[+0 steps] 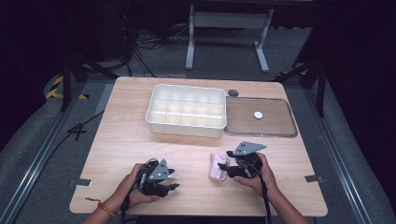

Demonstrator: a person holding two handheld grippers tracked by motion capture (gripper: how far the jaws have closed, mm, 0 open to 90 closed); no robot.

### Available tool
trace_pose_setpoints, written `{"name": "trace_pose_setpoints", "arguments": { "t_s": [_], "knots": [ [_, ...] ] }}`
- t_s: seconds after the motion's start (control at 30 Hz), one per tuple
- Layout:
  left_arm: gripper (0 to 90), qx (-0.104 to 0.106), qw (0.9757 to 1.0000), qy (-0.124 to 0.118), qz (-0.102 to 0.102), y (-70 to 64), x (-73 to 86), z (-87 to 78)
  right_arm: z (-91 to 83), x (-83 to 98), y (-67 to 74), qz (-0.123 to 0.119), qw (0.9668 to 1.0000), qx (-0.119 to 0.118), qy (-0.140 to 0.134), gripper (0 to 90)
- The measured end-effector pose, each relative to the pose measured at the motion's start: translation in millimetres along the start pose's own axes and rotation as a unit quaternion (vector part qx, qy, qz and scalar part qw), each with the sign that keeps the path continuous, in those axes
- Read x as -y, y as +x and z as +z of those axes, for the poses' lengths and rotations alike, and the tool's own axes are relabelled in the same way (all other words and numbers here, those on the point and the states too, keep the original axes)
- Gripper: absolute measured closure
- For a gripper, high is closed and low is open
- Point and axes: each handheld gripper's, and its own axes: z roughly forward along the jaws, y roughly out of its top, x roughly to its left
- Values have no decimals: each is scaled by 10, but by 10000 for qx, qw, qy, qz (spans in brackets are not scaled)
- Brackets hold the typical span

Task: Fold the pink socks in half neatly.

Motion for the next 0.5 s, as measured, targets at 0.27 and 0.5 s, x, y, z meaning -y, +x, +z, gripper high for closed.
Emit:
{"name": "trace_pose_setpoints", "arguments": {
  "t_s": [0.27, 0.5],
  "knots": [
    [395, -101, 9987, -68, -487, 129, 231, -69, 187, 93, -145, 290, 9985, -361, 275, 319],
    [288, -163, 9967, -124, -784, 215, 332, -48, 241, 115, -229, 520, 9939, -908, 344, 434]
  ]
}}
